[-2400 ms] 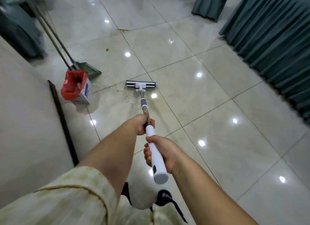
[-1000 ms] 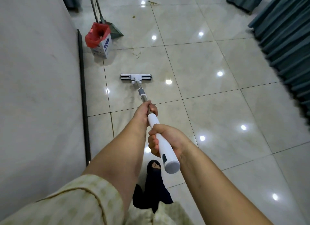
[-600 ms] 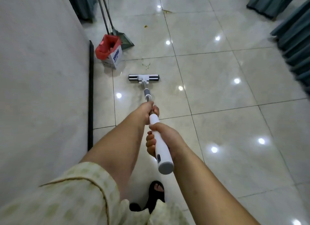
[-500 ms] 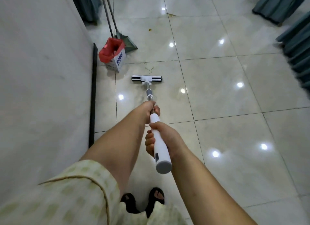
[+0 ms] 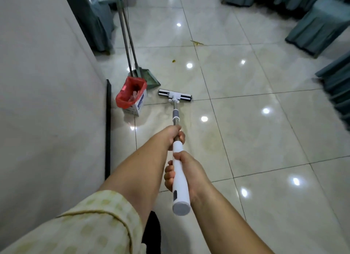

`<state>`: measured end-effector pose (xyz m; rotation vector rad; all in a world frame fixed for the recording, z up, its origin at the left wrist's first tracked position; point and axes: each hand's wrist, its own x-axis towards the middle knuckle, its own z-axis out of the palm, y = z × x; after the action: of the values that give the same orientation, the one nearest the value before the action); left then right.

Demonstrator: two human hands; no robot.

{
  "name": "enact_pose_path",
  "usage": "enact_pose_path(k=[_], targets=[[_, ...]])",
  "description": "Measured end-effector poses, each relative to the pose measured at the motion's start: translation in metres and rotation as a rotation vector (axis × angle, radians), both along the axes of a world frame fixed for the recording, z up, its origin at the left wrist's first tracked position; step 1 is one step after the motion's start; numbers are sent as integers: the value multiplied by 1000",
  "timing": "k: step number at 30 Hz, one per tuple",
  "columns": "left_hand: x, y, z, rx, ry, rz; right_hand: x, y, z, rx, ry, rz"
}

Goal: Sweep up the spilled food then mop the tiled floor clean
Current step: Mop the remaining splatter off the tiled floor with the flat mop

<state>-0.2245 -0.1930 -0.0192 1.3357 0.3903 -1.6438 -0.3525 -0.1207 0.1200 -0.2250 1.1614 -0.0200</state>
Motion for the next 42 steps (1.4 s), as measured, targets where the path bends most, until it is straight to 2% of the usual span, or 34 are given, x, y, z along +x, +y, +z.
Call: enact_pose_path(k=[8,17,28,36,42], targets=[[134,-109,0,-9,30,-64,140,-99,3,29,39,-78],[249,-282,-1,-23,-15,-78,256,-276,10,1,40,-13],[354,-469,0,-26,-7,-129,360,-461,5,-17,64,-22],[434,-599,-23,-51,41,-146,437,-586,-17,-121,99,-39],[471,-681,-2,-142,32,-214,475,-668,-2,-114,17,-140]])
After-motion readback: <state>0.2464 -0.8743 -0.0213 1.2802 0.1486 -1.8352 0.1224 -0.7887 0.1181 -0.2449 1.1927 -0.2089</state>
